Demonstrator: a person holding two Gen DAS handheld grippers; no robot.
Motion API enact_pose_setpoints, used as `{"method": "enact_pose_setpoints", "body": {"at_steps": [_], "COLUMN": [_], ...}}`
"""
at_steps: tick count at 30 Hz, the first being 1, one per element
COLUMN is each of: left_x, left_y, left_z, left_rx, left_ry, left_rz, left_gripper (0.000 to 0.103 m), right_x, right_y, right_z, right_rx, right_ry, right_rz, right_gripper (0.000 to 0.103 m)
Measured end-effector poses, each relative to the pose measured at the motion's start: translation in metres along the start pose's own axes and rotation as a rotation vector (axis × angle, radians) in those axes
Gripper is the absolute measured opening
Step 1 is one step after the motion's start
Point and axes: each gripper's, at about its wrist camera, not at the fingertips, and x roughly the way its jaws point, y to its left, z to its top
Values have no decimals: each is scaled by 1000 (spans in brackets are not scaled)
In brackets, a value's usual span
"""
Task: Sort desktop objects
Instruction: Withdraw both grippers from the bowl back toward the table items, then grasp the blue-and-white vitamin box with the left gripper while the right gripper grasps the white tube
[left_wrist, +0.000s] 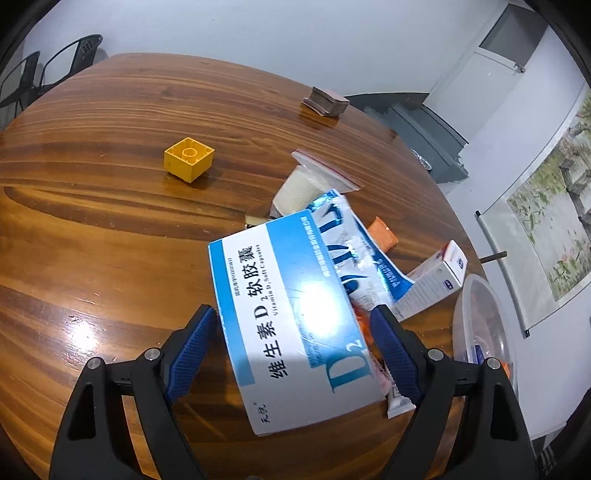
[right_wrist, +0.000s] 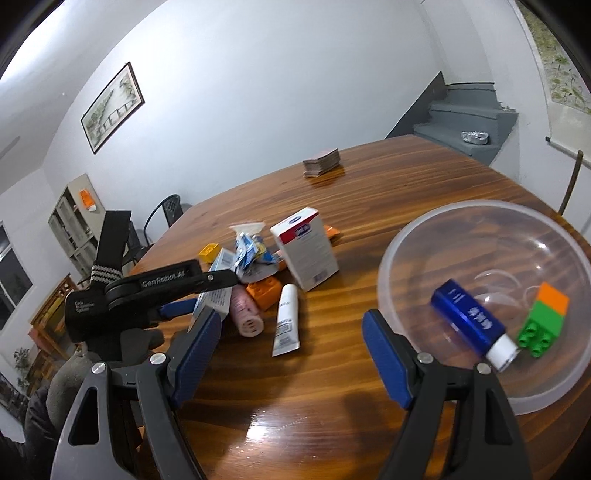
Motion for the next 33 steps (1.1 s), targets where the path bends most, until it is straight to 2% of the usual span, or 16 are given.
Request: {"method": "enact_pose_setpoints", "body": {"at_steps": [5,9,13,19,22,25,33], "left_x": [0,1,-3,-31,-44,-50,-60], "left_y": [7,9,10,11,13,19,36], "left_z": [2,1,1,-1,-4,-6,-6], "left_rx": [-27,-33,-16,58,100,110,79], "left_ry": [-5,-4,-25,-147,-205,-228,-239], "left_rz": [-23,-61,-25,52,101,123,118], "left_gripper": [86,77,73,73,73,73,73], "right_x": [8,13,18,29,36,46,81], "right_y": [4,7,13,16,22,26,23], "right_z": [-3,-3,-6,-7,-7,-5,6], "right_rx": [-10,-26,-55,-79,-111,-142,-159], "right_ry": [26,42,63,107,128,153,215], "right_rz": [4,1,-19,-42,-64,-94,-149], "right_gripper": [82,82,82,59,56,52,44]}}
